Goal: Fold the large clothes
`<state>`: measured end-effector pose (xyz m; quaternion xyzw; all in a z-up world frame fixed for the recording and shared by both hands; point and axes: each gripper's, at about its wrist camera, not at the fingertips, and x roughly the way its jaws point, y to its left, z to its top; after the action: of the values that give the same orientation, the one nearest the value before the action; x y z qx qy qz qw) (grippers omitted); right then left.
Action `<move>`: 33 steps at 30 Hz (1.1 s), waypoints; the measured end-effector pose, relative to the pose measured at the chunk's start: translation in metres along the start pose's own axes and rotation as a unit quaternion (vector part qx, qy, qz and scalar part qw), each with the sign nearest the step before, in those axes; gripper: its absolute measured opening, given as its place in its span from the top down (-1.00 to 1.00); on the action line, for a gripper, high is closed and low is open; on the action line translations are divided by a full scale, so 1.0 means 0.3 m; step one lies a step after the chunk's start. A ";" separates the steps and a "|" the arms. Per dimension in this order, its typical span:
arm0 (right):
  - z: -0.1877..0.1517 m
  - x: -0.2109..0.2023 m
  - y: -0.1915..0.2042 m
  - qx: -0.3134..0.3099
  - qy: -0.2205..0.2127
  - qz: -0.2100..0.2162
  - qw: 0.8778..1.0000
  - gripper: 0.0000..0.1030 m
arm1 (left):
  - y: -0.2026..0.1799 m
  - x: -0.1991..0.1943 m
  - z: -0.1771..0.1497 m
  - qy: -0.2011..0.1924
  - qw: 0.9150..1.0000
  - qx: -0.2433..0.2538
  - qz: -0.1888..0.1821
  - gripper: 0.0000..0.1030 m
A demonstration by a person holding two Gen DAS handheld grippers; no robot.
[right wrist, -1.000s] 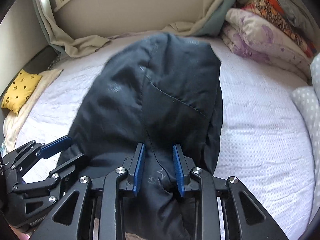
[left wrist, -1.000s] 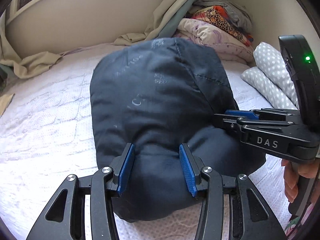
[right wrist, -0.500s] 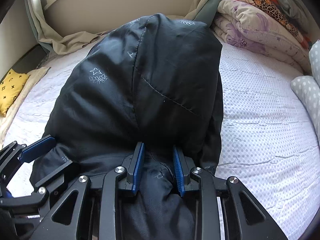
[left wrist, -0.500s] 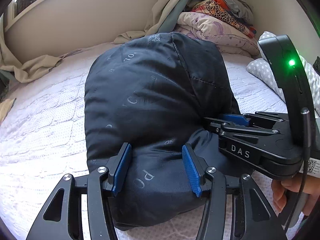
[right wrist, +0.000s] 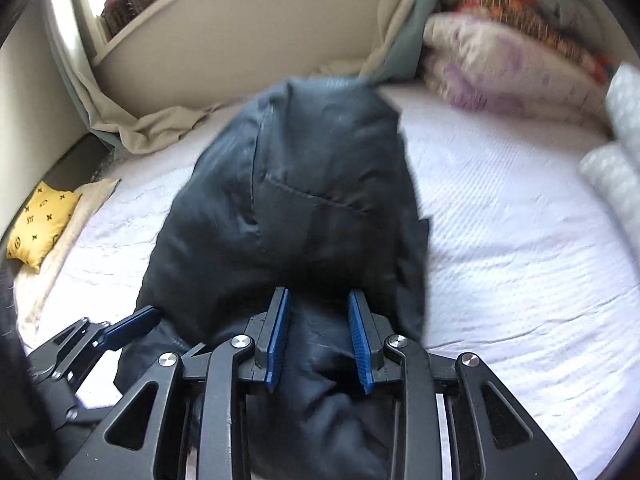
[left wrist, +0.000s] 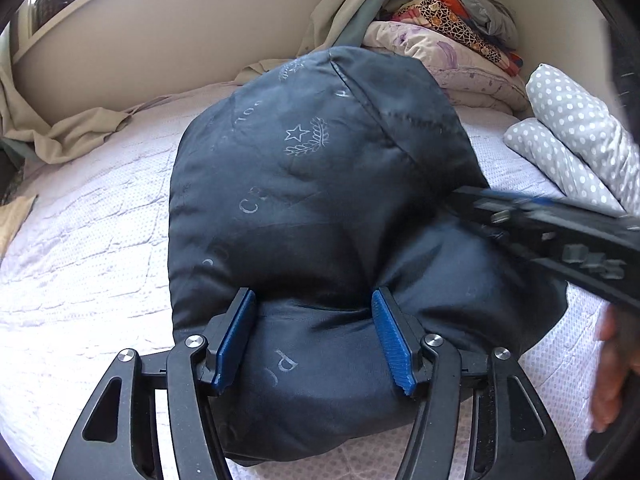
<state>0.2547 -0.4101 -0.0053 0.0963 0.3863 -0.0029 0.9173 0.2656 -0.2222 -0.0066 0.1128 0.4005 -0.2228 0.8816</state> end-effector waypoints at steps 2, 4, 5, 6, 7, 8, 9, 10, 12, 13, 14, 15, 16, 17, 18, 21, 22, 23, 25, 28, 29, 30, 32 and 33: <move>0.000 -0.064 0.010 -0.017 -0.017 -0.021 0.999 0.37 | 0.004 0.001 0.002 0.001 1.000 -0.003 -0.001 -0.25; -0.001 -0.084 0.011 -0.024 -0.009 -0.032 0.999 0.37 | 0.006 0.001 0.001 0.002 1.000 -0.002 -0.002 -0.25; -0.007 -0.080 0.006 -0.024 -0.001 -0.033 0.999 0.37 | 0.003 0.003 0.002 0.002 1.000 0.000 -0.001 -0.25; -0.016 -0.071 0.000 -0.022 0.007 -0.034 0.999 0.37 | 0.001 0.004 0.001 0.002 1.000 0.003 0.000 -0.25; -0.024 -0.053 -0.007 -0.020 0.014 -0.036 0.999 0.37 | 0.002 0.005 0.000 0.002 1.000 0.005 0.001 -0.25; -0.028 -0.029 -0.015 -0.018 0.022 -0.035 0.999 0.37 | 0.000 0.006 0.000 0.003 1.000 0.007 0.000 -0.25; -0.031 -0.005 -0.022 -0.012 0.031 -0.032 0.999 0.37 | -0.002 0.006 -0.001 0.002 1.000 0.009 0.000 -0.26; -0.039 0.024 -0.034 -0.002 0.040 -0.026 0.999 0.36 | -0.004 0.006 -0.001 0.002 1.000 0.011 0.000 -0.27; -0.045 0.063 -0.048 0.009 0.048 -0.022 0.999 0.36 | -0.006 0.009 -0.003 0.000 1.000 0.014 0.001 -0.28; -0.048 0.085 -0.045 0.006 0.052 -0.027 0.998 0.36 | -0.007 0.013 -0.004 0.000 1.000 0.015 0.002 -0.28; -0.058 0.099 -0.032 0.003 0.055 -0.031 0.998 0.36 | -0.009 0.015 -0.004 -0.001 1.000 0.016 0.002 -0.29; -0.064 0.122 -0.025 0.001 0.059 -0.035 0.998 0.36 | -0.012 0.020 -0.005 -0.001 1.000 0.017 0.003 -0.31; -0.069 0.141 -0.024 0.003 0.062 -0.036 0.997 0.36 | -0.015 0.026 -0.008 -0.002 1.000 0.020 0.003 -0.32; -0.077 0.163 -0.027 0.006 0.065 -0.036 0.997 0.36 | -0.018 0.029 -0.010 -0.002 1.000 0.024 0.005 -0.33; -0.080 0.181 -0.031 0.011 0.067 -0.033 0.997 0.36 | -0.022 0.032 -0.011 -0.003 1.000 0.026 0.008 -0.35; -0.066 0.195 -0.040 0.025 0.071 -0.026 0.997 0.35 | -0.013 0.026 0.006 -0.002 1.000 0.021 0.003 -0.44; -0.056 0.186 -0.043 0.032 0.070 -0.022 0.997 0.34 | -0.006 0.014 0.013 -0.004 1.000 0.021 -0.002 -0.51; -0.047 0.173 -0.047 0.041 0.067 -0.014 0.997 0.30 | 0.001 0.004 0.017 -0.007 1.000 0.022 -0.004 -0.56; -0.028 0.135 -0.065 0.065 0.057 0.009 0.996 0.24 | 0.026 -0.019 0.026 -0.009 1.000 0.021 -0.011 -0.71; -0.002 0.083 -0.077 0.079 0.049 0.037 0.995 0.08 | 0.093 -0.056 0.037 -0.007 0.999 -0.004 -0.038 -0.73; 0.008 0.063 -0.079 0.082 0.046 0.045 0.995 0.00 | 0.112 -0.068 0.040 -0.007 0.999 -0.011 -0.043 -0.73; 0.017 0.047 -0.078 0.085 0.042 0.050 0.994 -0.06 | 0.130 -0.082 0.040 -0.010 0.999 -0.016 -0.046 -0.73; 0.040 0.008 -0.070 0.085 0.029 0.056 0.994 -0.33 | 0.159 -0.110 0.047 -0.017 0.999 -0.018 -0.042 -0.73; 0.052 -0.012 -0.060 0.080 0.021 0.055 0.995 -0.42 | 0.167 -0.121 0.045 -0.020 0.999 -0.017 -0.039 -0.73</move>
<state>0.2617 -0.4307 0.0047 0.1906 0.3982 0.0187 0.8971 0.2777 -0.1724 0.0307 0.0778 0.3910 -0.2526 0.8816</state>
